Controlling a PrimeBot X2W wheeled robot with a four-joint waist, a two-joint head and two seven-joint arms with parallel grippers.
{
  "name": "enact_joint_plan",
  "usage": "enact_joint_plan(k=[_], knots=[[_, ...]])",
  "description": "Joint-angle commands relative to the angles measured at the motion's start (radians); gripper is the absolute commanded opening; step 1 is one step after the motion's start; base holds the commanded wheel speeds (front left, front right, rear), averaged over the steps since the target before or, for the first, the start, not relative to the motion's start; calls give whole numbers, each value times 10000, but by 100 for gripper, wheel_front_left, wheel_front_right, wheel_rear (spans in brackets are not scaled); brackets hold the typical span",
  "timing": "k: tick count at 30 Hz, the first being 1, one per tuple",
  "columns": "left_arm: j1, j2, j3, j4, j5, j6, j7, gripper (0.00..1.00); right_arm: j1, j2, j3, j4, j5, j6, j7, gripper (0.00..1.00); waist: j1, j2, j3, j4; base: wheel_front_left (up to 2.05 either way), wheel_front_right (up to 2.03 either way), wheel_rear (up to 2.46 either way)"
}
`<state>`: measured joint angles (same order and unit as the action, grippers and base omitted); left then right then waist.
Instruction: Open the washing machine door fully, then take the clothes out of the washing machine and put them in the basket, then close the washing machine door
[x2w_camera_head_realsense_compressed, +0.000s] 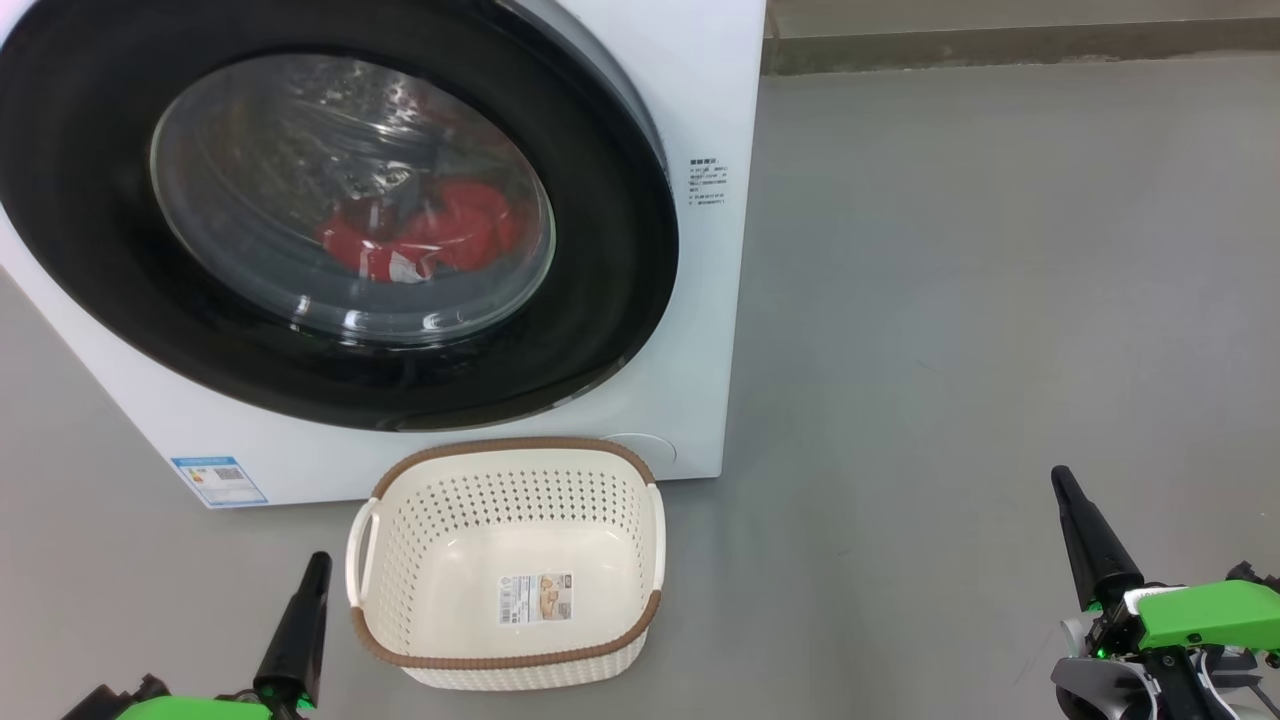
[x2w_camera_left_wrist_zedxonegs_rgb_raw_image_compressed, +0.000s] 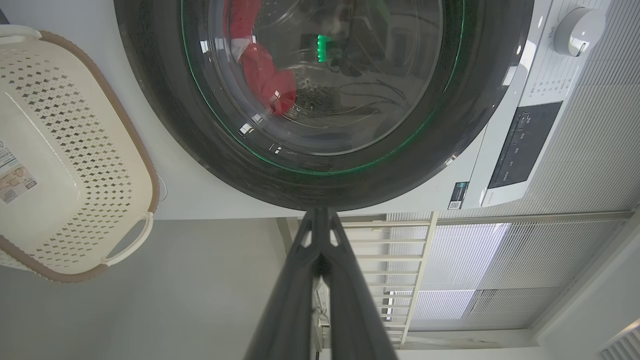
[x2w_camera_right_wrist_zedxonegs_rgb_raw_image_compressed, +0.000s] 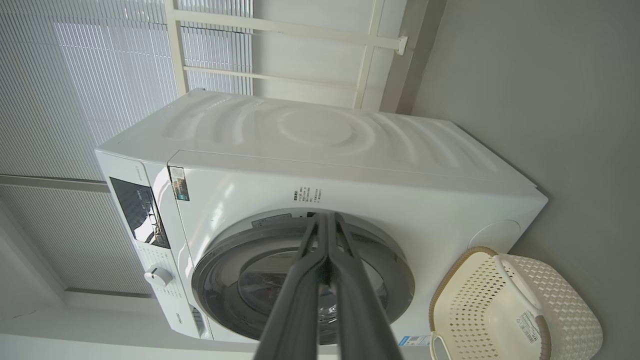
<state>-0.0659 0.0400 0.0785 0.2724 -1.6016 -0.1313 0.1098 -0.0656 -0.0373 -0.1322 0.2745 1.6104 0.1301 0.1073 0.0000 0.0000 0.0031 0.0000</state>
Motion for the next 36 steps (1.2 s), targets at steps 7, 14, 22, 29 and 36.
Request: enact_joint_plan(k=[7, 14, 22, 29, 36], knots=[[-420, 102, 348, -276, -74, 6, 31, 0, -423, -129, 189, -298, -14, 6, 56, 0, 0, 0, 0, 0, 0, 0, 0], [-420, 102, 348, -276, -74, 6, 31, 0, -423, -129, 189, -298, -14, 6, 56, 0, 0, 0, 0, 0, 0, 0, 0], [3, -2, -4, 15, 0, 0, 0, 100, 2, 4, 4, 17, 2, 0, 0, 100, 0, 0, 0, 0, 0, 0, 0], [251, -85, -110, 344, 69, 2, -100, 100, 295, 155, 128, 387, -46, 0, -103, 100, 4, 0, 12, 3, 0, 0, 0], [290, -61, -193, 179, 459, 2, -308, 100, 417, 139, 188, 254, -355, 0, -309, 100, 4, 0, -8, 39, 0, 0, 0]])
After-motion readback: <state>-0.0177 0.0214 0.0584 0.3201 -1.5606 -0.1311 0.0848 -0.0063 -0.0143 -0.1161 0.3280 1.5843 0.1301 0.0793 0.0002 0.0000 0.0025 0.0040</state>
